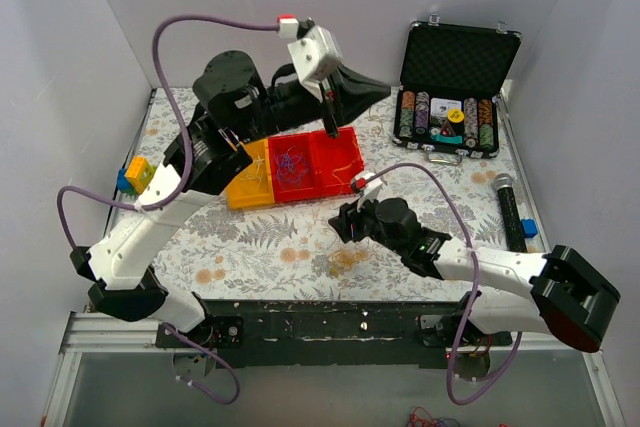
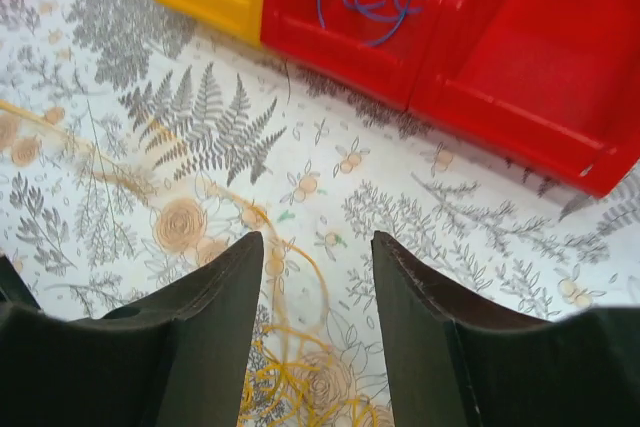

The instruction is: Untangle the cables

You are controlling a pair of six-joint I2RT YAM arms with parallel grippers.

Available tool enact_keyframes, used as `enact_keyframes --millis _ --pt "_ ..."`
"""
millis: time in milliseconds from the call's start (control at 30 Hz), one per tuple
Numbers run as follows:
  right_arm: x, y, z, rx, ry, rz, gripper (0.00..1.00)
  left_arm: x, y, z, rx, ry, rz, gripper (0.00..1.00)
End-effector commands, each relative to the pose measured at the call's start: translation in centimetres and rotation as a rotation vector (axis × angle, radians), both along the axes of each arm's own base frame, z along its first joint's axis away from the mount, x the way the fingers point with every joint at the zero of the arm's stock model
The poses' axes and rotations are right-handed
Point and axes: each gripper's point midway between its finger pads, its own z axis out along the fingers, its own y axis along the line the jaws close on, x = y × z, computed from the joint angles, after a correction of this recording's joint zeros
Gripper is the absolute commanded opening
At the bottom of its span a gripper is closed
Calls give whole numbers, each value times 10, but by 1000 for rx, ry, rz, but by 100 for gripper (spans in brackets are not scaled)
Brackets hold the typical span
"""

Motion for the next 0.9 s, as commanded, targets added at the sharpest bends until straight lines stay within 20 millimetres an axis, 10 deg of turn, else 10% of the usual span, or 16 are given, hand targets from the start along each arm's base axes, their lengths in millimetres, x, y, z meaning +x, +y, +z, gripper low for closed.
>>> enact_keyframes --millis 0,200,633,867 --pt "-10 7 -17 32 43 41 55 -17 24 87 -208 -112 13 0" --pt "-31 -10 -44 54 112 44 58 -9 45 145 -346 -231 118 0" --pt "-53 -42 -84 9 214 -6 57 -18 63 177 -444 -388 161 0" --pt "-45 -53 -56 42 130 -51 58 -17 65 170 -429 -410 175 0"
